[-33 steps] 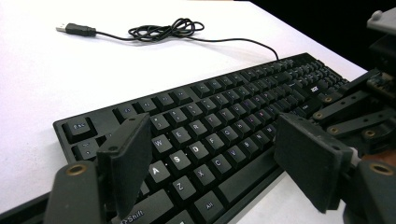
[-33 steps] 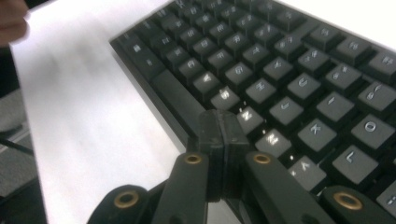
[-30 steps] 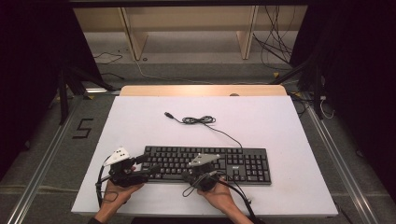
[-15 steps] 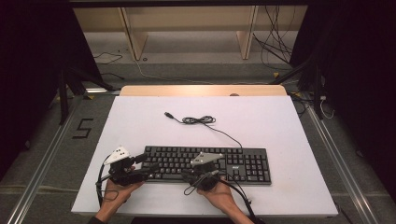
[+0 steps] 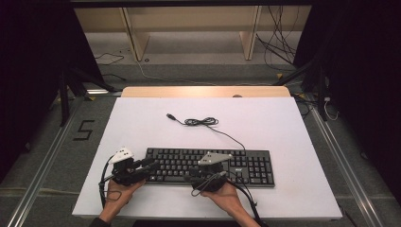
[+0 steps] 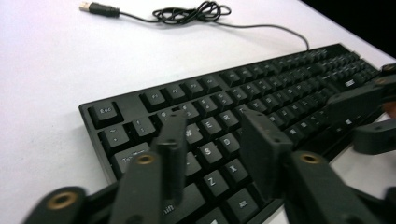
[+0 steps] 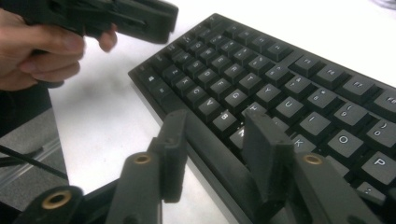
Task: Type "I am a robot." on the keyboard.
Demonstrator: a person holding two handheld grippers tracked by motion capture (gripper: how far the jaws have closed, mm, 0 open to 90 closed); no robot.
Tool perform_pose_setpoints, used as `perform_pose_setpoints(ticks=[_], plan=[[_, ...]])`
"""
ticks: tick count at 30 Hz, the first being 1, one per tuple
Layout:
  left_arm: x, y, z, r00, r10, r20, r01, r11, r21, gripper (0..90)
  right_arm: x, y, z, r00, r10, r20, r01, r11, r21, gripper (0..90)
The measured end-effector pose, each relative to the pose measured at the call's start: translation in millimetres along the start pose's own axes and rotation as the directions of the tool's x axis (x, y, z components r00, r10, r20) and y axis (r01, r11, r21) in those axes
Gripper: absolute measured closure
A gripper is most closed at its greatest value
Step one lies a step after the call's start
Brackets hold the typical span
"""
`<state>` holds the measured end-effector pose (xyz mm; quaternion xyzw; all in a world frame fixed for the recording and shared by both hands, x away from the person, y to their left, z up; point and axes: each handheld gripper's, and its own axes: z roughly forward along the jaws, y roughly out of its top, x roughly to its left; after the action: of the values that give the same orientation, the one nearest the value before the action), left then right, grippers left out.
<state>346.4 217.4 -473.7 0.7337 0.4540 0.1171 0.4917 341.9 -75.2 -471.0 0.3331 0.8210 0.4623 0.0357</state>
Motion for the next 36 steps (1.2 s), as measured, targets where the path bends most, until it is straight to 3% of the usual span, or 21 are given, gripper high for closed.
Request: perform_pose_setpoints(ticks=[4,7,14,36], plan=[[0.4,-0.6,4.4,0.9999,0.006,-0.014,-0.006,0.9996,0.029,74.7,-0.7,0.5,-3.9,1.0000,0.002,-0.005,-0.002,1.000,-0.012,54.3],[-0.1,-0.7,6.6,0.9996,0.017,-0.021,-0.016,0.9989,0.045,80.2,-0.9,0.8,-6.3,1.0000,0.004,-0.004,-0.004,1.000,-0.021,48.3],[0.7,-1.2,10.7,0.9989,0.026,-0.040,-0.023,0.9966,0.079,88.4,-2.2,1.6,-12.4,1.0000,0.008,0.006,-0.007,0.999,-0.042,43.4],[3.1,-2.6,18.1,0.9976,0.031,-0.061,-0.023,0.9913,0.130,88.9,-4.1,0.6,-19.9,0.9996,0.011,0.025,-0.010,0.999,-0.046,38.0]])
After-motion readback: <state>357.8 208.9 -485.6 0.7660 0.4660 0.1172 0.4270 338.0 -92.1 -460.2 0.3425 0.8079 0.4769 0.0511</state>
